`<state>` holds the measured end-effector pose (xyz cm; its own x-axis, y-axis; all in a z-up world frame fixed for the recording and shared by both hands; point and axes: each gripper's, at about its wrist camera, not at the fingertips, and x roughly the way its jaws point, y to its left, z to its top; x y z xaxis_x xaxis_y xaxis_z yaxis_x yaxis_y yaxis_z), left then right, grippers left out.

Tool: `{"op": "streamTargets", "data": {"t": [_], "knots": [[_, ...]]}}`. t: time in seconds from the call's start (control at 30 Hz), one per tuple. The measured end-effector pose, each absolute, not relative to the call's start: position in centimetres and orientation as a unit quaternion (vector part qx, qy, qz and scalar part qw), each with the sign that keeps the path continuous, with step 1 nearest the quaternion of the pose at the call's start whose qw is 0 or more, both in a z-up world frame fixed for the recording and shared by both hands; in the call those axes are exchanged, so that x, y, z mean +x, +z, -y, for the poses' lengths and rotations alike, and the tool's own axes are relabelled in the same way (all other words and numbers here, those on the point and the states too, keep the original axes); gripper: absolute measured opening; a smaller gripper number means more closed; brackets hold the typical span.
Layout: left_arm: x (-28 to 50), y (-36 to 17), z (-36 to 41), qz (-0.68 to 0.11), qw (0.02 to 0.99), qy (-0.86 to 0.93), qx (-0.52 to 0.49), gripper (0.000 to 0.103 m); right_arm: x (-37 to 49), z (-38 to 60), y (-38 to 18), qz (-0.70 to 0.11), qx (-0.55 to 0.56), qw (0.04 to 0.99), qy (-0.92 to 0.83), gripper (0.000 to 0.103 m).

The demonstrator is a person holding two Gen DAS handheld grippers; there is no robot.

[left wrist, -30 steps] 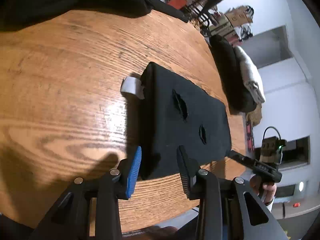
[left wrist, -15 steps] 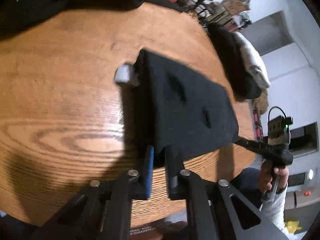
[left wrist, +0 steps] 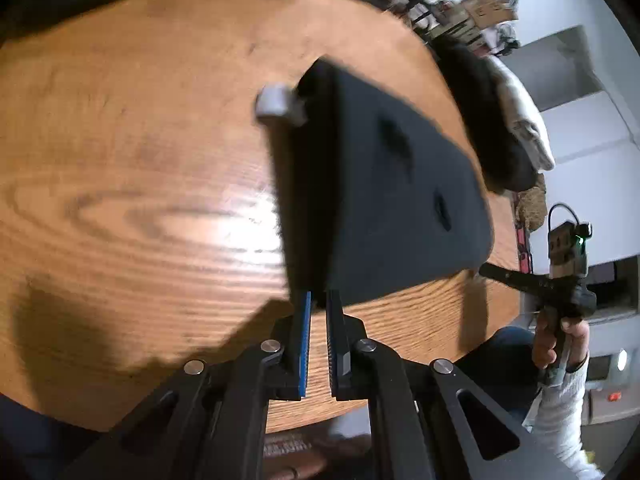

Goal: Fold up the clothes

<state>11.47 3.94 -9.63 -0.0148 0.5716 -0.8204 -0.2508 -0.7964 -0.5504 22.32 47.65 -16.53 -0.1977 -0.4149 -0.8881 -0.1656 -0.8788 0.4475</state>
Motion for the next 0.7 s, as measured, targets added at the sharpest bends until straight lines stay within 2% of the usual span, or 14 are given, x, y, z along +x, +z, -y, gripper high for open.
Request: {"op": "streamTargets", "data": {"t": [0.03,0.07,0.1,0.13,0.17,0.23,0.33,0.4,0.57,0.6,0.63,0.67,0.7], "knots": [[11.4,-8.7,-3.8,0.120,0.289,0.709,-0.632,0.007,22.6,-48.0,-16.9,0.236,0.631,0.078,-0.735,0.008],[11.4,-7.9,-3.6,0.115,0.284,0.717,-0.626,0.007,22.9,-48.5,-16.6,0.239,0.626,0.070,-0.739,0.016],[11.4,-7.0,-3.4,0.109,0.279,0.725,-0.620,0.008,23.2,-49.1,-15.8,0.243,0.612,0.065,-0.750,0.040],[11.3,-5.9,-3.4,0.104,0.279,0.733,-0.612,0.008,23.4,-49.6,-14.6,0.249,0.593,0.062,-0.763,0.053],[11.1,-4.5,-3.8,0.102,0.288,0.740,-0.599,0.010,23.5,-49.9,-13.5,0.254,0.574,0.060,-0.776,0.060],[10.4,-2.2,-5.1,0.119,0.327,0.746,-0.568,0.015,22.9,-49.8,-11.0,0.254,0.541,0.073,-0.798,0.056],[8.5,-1.5,-7.9,0.158,0.376,0.732,-0.546,0.038,21.0,-47.8,-9.8,0.256,0.523,0.106,-0.806,0.040],[7.1,-2.7,-10.1,0.174,0.387,0.718,-0.552,0.039,19.8,-46.0,-10.5,0.259,0.530,0.128,-0.797,0.029],[5.1,-7.5,-10.9,0.138,0.308,0.716,-0.611,0.039,18.2,-42.6,-14.6,0.241,0.578,0.140,-0.767,0.022],[4.9,-8.3,-10.6,0.142,0.304,0.712,-0.617,0.037,18.4,-42.5,-15.4,0.237,0.585,0.137,-0.764,0.014],[4.8,-8.5,-10.2,0.141,0.300,0.713,-0.618,0.028,18.5,-42.5,-16.0,0.234,0.590,0.135,-0.761,0.011],[4.7,-8.7,-9.8,0.141,0.296,0.714,-0.619,0.012,18.6,-42.6,-16.4,0.233,0.590,0.134,-0.761,0.002],[4.5,-8.9,-9.5,0.146,0.292,0.712,-0.622,0.005,18.7,-42.8,-16.7,0.233,0.591,0.133,-0.761,0.000]]}}
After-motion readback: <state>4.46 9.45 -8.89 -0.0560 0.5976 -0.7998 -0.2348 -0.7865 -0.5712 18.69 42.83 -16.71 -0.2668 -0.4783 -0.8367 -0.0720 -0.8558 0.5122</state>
